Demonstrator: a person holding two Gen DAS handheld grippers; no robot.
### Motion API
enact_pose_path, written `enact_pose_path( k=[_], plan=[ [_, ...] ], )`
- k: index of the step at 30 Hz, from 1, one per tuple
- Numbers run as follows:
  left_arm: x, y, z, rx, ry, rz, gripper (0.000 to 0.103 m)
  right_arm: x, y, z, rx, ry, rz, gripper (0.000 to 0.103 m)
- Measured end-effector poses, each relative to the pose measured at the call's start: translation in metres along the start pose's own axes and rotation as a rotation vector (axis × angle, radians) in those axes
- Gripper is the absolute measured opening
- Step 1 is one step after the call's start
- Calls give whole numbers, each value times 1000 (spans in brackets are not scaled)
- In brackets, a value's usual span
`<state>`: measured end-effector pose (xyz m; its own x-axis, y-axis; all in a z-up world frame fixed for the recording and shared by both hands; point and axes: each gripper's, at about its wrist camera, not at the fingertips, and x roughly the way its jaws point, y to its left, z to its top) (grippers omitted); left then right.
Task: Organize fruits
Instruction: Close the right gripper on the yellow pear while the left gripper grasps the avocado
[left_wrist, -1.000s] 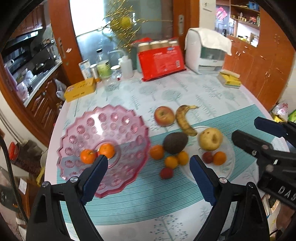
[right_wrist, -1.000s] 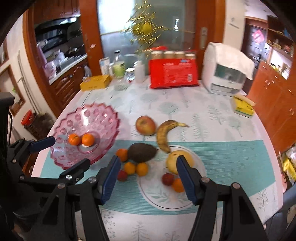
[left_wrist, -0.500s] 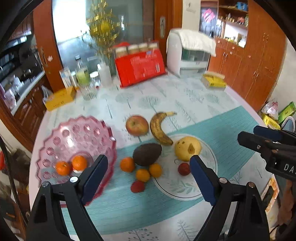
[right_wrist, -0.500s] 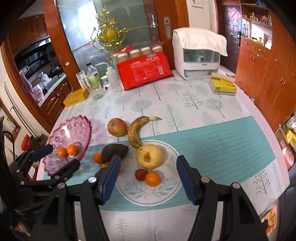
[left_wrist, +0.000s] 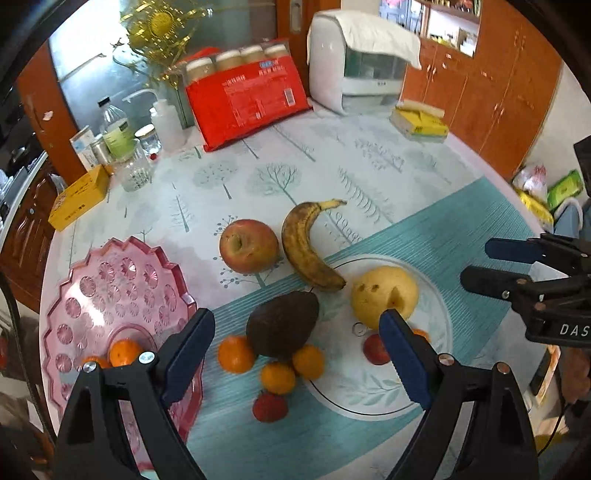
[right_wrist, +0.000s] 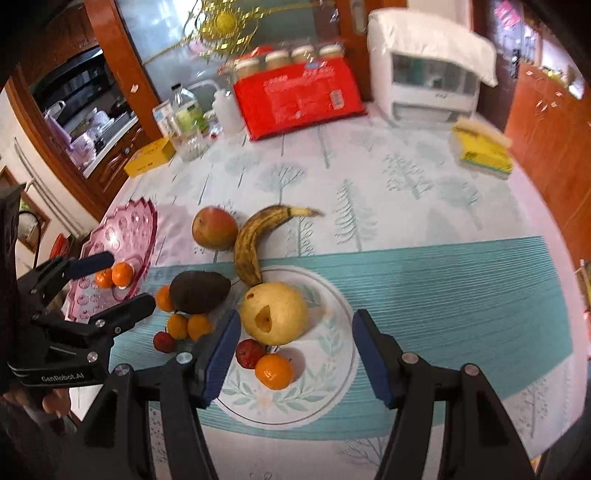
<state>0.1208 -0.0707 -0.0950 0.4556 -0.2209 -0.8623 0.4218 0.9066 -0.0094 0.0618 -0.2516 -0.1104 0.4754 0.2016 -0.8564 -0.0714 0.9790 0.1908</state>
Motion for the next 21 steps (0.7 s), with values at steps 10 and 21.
enact_pose_path(
  k=[10,21],
  plan=[
    [51,2,3,149,131,-39,78,65,-5,4,10,131,99,63],
    [84,8,6,185,222,-71,76,97,-5,9,33,195,144,63]
  ],
)
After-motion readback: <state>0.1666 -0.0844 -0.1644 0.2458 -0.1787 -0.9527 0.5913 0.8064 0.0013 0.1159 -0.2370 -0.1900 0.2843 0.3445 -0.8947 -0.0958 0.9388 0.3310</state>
